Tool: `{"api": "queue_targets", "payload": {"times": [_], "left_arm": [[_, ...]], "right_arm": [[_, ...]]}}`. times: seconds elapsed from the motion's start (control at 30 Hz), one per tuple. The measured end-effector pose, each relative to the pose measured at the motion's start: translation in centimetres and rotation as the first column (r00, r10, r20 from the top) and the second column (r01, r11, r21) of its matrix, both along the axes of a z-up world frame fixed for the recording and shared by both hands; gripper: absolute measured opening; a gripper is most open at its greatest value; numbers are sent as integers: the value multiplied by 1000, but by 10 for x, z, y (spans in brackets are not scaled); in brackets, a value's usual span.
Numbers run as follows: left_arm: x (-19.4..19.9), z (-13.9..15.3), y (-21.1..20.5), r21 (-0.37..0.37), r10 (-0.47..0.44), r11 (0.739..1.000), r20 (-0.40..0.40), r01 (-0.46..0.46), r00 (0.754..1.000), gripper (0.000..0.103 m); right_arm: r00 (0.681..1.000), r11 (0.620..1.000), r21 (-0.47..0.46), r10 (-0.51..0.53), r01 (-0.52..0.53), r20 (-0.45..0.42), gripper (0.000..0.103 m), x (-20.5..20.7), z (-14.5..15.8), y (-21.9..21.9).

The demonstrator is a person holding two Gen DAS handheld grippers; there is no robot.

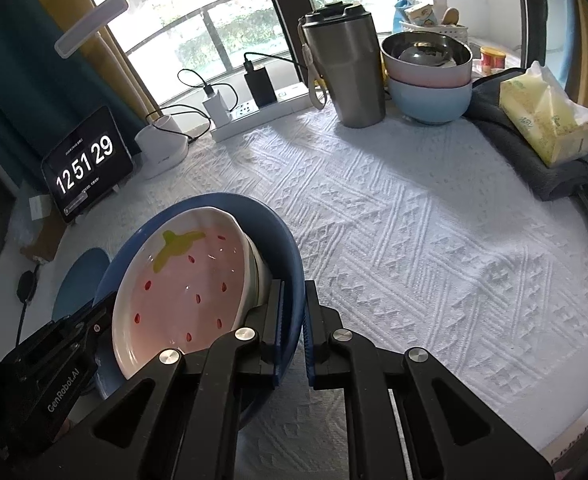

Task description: Organize plates and bowls

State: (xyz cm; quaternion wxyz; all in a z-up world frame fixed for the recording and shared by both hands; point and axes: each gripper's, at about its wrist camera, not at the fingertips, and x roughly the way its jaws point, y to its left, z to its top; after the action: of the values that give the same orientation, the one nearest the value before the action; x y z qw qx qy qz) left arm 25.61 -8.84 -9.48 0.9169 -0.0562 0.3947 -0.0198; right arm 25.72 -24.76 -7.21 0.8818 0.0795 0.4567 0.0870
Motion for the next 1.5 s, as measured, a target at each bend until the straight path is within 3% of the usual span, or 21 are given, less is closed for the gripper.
{"api": "queue_targets", "payload": {"times": [0.73, 1.5], "left_arm": [[-14, 21, 16, -33, 8, 999, 49, -7, 999, 13], [-30, 46, 74, -75, 70, 995, 107, -62, 992, 13]], "right_arm": [[999, 1000, -25, 11, -10, 51, 10, -11, 24, 13], [992, 996, -61, 70, -64, 105, 10, -13, 54, 73]]}}
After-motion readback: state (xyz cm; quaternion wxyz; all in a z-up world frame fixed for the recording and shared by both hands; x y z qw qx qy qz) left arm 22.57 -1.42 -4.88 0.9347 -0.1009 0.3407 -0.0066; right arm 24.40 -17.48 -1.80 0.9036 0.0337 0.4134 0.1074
